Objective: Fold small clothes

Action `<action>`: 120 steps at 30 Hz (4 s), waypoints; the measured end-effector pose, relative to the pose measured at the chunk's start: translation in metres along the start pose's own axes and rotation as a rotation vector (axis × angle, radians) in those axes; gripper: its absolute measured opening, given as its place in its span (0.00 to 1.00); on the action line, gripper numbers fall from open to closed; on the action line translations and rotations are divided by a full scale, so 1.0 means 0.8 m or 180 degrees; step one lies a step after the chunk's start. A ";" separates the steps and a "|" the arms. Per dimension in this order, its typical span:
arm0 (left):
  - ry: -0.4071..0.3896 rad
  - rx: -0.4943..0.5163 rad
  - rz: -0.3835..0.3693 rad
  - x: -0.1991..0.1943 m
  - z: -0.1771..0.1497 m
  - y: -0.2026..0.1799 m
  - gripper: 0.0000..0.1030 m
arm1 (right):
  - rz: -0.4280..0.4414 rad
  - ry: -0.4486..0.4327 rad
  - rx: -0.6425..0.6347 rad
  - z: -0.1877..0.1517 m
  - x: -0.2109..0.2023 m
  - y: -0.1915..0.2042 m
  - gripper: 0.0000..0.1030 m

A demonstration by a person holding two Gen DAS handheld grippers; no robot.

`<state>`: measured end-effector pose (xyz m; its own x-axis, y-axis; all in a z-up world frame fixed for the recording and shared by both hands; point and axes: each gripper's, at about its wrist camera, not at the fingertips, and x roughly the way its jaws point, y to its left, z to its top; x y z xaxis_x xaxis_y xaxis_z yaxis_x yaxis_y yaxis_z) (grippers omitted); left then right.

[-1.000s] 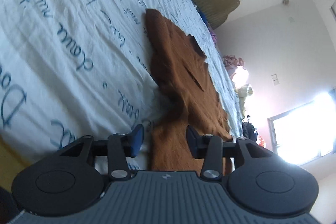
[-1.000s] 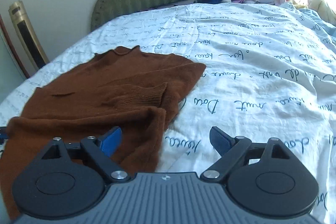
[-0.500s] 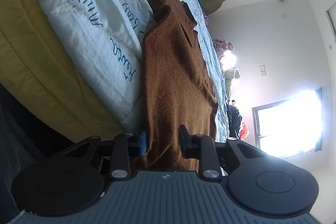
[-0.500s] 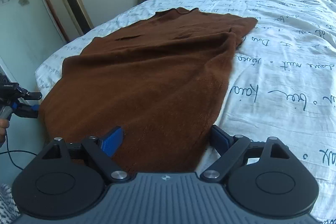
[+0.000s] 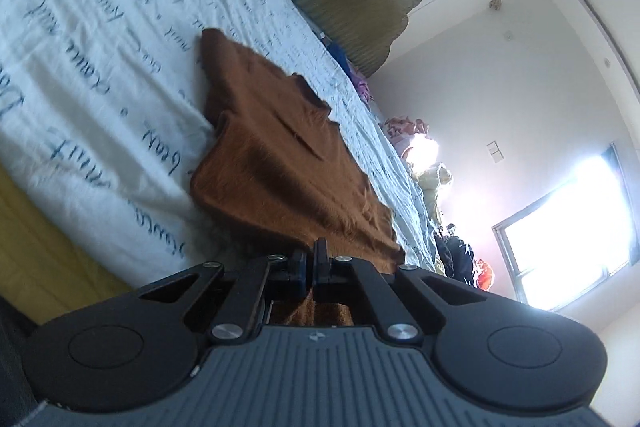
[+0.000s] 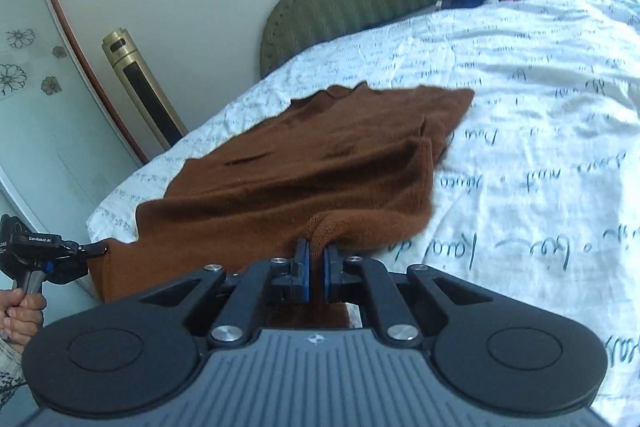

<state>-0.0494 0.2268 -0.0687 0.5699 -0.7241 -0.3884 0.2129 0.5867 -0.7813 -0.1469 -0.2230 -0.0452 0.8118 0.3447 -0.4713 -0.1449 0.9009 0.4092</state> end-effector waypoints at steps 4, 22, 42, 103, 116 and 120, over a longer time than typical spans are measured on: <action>0.0097 0.0024 0.0136 0.028 0.018 0.025 0.01 | -0.0251 0.0309 -0.0019 0.006 0.030 -0.033 0.11; 0.0432 -0.0700 -0.0559 0.018 -0.068 0.093 0.26 | 0.0285 0.0197 0.0686 -0.080 -0.039 -0.070 0.52; 0.0427 -0.0637 -0.0287 0.020 -0.080 0.081 0.04 | 0.0307 0.0278 0.0896 -0.084 -0.024 -0.060 0.53; 0.0216 -0.0399 -0.0408 -0.069 -0.127 0.010 0.02 | 0.0662 -0.0400 0.0794 -0.092 -0.120 -0.010 0.03; -0.0472 -0.0410 -0.0691 -0.113 -0.067 -0.027 0.02 | 0.1013 -0.0504 0.0934 0.007 -0.099 -0.006 0.03; -0.0478 -0.0364 -0.0679 -0.132 -0.063 -0.048 0.02 | 0.0944 -0.0407 0.1012 0.001 -0.112 0.004 0.03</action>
<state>-0.1579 0.2628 -0.0226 0.6348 -0.7600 -0.1393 0.2546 0.3759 -0.8910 -0.2195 -0.2514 -0.0012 0.8277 0.5222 -0.2053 -0.2171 0.6355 0.7410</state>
